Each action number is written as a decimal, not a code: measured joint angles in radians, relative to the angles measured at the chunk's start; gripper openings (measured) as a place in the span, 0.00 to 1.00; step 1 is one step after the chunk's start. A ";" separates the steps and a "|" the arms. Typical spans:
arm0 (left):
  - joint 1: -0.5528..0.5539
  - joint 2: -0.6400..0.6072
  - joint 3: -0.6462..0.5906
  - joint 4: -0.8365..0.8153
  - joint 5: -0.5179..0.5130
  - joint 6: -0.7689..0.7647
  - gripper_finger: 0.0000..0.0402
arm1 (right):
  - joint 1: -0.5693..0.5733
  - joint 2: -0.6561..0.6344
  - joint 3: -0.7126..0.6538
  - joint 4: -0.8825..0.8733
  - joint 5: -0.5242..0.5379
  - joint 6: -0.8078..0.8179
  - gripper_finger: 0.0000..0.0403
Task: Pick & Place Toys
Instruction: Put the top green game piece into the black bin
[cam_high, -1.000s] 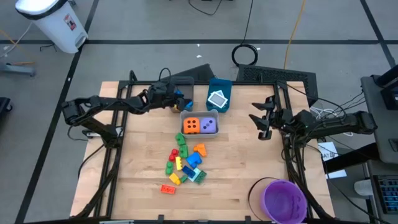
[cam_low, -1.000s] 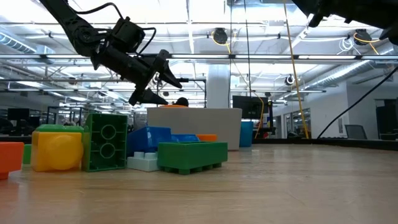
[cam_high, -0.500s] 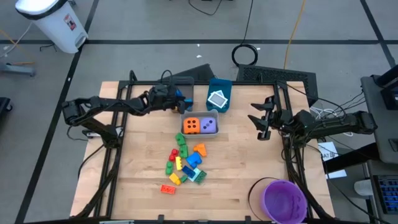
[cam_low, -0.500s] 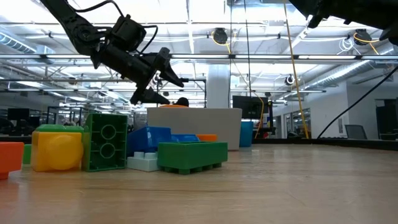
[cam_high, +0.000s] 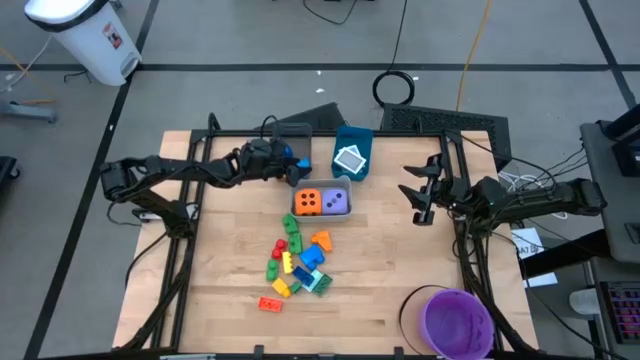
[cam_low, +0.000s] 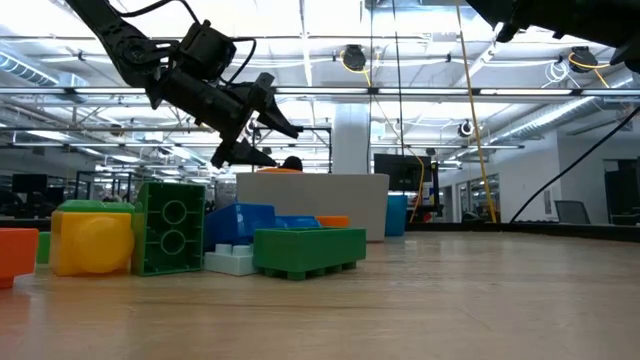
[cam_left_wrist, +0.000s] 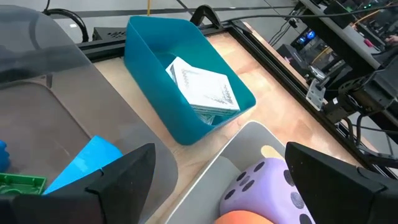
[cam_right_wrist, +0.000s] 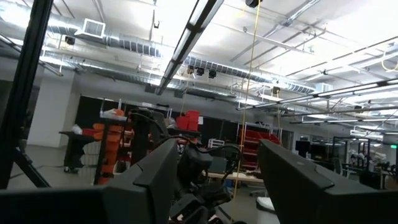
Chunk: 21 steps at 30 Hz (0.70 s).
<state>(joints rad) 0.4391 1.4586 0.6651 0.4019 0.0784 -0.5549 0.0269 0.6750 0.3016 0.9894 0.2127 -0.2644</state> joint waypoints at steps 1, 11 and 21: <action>-0.002 0.000 0.000 0.000 0.000 0.000 0.91 | 0.000 0.000 0.000 0.000 0.000 0.000 0.49; -0.004 0.000 0.000 0.000 0.000 0.000 0.91 | 0.000 0.000 0.000 -0.001 0.000 0.013 0.49; -0.004 0.000 0.000 0.000 0.000 0.000 0.91 | 0.000 0.000 0.000 0.001 -0.004 0.032 0.49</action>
<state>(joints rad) 0.4351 1.4586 0.6651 0.4019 0.0780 -0.5549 0.0269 0.6754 0.3016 0.9904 0.2083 -0.2325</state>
